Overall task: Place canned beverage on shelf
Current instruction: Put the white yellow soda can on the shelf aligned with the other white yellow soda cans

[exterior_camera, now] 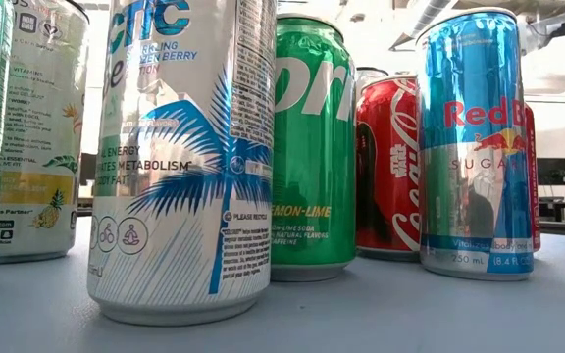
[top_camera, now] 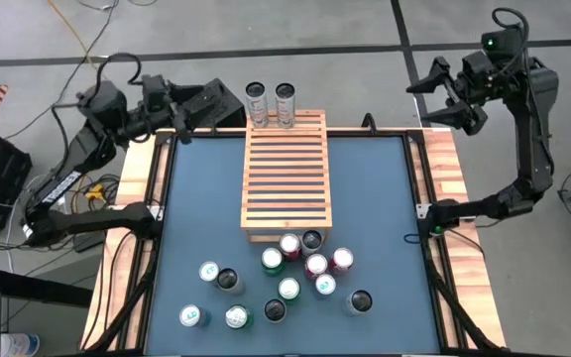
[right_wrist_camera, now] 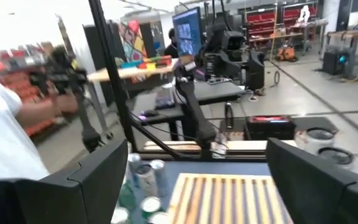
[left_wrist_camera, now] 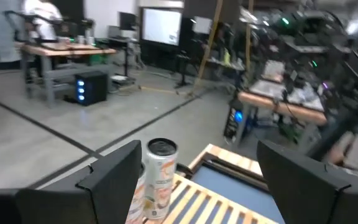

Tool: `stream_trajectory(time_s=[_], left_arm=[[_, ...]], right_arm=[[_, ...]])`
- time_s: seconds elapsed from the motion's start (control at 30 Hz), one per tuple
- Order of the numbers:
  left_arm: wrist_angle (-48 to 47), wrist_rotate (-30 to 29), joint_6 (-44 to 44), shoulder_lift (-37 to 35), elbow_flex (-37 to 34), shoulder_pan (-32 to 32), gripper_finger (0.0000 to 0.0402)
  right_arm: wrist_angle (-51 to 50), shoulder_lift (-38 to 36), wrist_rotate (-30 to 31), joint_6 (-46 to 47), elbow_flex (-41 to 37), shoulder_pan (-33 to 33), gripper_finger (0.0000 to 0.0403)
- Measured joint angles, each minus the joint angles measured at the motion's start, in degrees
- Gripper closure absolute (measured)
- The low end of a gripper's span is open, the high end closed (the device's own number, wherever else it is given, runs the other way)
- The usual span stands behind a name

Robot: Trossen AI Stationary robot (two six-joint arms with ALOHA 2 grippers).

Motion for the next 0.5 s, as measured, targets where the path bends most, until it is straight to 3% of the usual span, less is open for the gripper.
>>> stream_trajectory(time_s=[0.17, 0.3, 0.4, 0.5], left_arm=[[3.09, -2.36, -3.19, -2.20, -4.34, -0.04, 0.0097], [4.90, -4.34, -4.12, -1.76, -5.52, -0.02, 0.0097], [6.41, -4.63, -3.84, -0.70, -5.52, -0.03, 0.0097], [7.50, -5.68, -3.62, 0.68, -5.53, -0.04, 0.0097]], right_arm=[[-6.18, -4.13, -1.80, -3.24, 0.06, 0.43, 0.0035], [-6.16, -8.00, -1.87, -2.69, 0.06, 1.37, 0.0035], [-5.45, -10.47, -1.52, 0.53, 0.09, -1.39, 0.0035], [-4.08, -12.61, 6.07, 7.00, 0.14, -7.40, 0.0035]])
